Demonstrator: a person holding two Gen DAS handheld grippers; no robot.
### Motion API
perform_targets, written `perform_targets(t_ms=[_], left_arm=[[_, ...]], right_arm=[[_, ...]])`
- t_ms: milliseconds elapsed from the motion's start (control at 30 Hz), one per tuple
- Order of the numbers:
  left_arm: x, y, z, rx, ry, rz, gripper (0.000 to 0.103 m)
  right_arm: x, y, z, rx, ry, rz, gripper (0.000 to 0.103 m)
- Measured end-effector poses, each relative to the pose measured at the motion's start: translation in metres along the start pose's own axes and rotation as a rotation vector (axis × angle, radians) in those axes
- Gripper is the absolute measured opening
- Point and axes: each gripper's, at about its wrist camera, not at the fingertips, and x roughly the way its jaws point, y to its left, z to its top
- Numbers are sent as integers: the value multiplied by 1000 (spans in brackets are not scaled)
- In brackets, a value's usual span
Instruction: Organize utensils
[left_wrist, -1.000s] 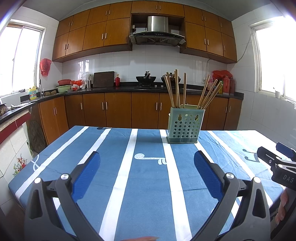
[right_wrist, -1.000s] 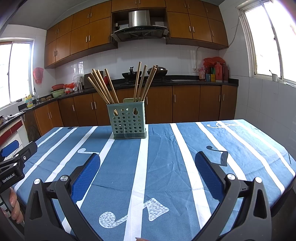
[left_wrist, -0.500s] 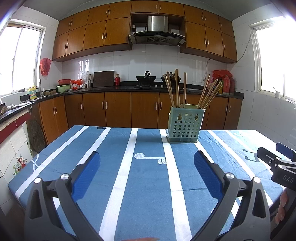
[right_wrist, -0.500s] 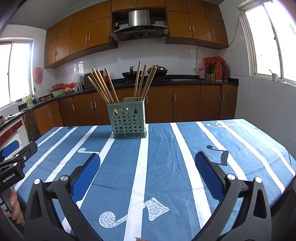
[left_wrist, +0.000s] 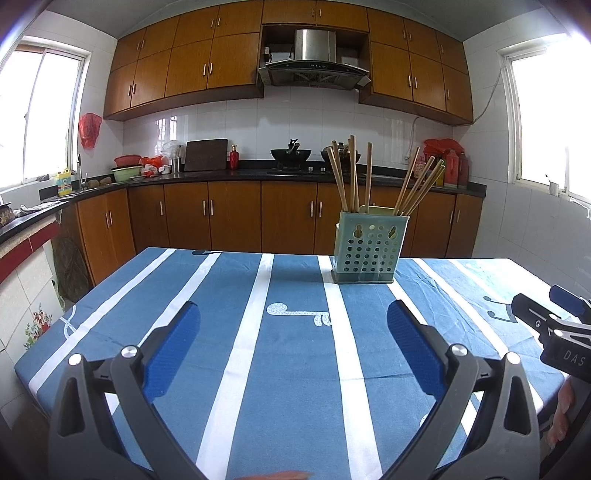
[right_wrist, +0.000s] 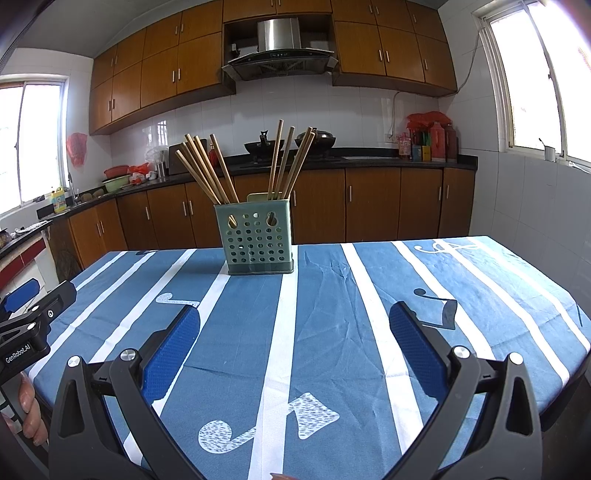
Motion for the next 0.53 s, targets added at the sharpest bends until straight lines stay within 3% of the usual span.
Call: perform_targets(t_ms=[533], left_arm=[[2,2,2,-5,8,3,99]], right_arm=[[0,2,-2,1,5,2,101]])
